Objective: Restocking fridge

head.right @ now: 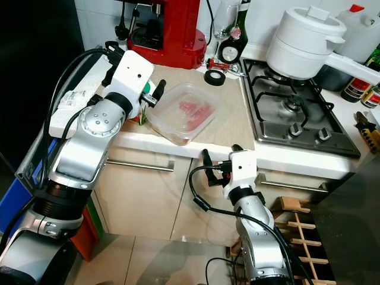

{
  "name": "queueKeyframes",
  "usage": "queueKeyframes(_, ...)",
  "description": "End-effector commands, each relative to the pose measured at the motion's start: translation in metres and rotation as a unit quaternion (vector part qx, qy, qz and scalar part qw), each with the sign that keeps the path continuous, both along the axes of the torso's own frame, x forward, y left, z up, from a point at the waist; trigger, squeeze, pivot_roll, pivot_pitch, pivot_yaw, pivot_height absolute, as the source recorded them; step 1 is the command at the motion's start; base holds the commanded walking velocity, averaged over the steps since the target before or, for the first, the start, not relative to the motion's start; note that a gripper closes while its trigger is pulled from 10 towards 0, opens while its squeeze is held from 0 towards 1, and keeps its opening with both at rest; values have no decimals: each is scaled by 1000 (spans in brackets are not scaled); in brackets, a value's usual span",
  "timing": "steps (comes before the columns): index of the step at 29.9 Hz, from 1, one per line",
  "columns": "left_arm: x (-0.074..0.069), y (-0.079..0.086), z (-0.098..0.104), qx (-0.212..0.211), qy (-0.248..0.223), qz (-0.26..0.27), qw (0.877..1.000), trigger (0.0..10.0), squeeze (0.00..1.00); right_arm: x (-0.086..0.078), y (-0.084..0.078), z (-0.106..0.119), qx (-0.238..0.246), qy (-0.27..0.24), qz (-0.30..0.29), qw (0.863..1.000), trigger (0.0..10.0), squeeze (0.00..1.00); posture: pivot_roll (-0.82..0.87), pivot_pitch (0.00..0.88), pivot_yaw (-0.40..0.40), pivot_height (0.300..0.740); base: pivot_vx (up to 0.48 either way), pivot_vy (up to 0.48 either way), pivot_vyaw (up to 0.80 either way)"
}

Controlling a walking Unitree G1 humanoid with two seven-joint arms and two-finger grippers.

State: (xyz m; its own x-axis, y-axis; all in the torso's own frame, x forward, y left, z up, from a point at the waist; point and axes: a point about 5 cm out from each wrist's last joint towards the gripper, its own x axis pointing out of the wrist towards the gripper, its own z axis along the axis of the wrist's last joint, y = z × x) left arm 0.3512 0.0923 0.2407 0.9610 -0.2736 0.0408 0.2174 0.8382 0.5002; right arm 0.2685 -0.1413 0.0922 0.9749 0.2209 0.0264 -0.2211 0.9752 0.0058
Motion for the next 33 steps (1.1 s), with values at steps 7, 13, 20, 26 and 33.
queueKeyframes(7,5,8,-7,10,16,6,1000,10000,0,-5,-4,-5,-6,14,-7,1000,10000,31,-8,25,-97,740,0,0,0)
queueKeyframes(13,9,15,-11,18,33,11,999,10000,0,-6,-4,-5,-7,14,-9,1000,10000,31,-10,32,-94,740,0,0,0)
queueKeyframes(20,13,21,-15,15,47,10,999,4314,0,-7,-3,-6,-5,15,-10,1000,10000,35,-11,40,-84,740,0,0,0)
queueKeyframes(26,16,26,-15,23,42,10,999,0,0,-9,-1,-7,-2,17,-12,1000,10000,31,-11,46,-71,740,0,0,0)
queueKeyframes(33,17,29,-14,37,36,1,999,0,0,-11,1,-8,1,19,-15,1000,10000,31,-9,52,-56,740,0,0,0)
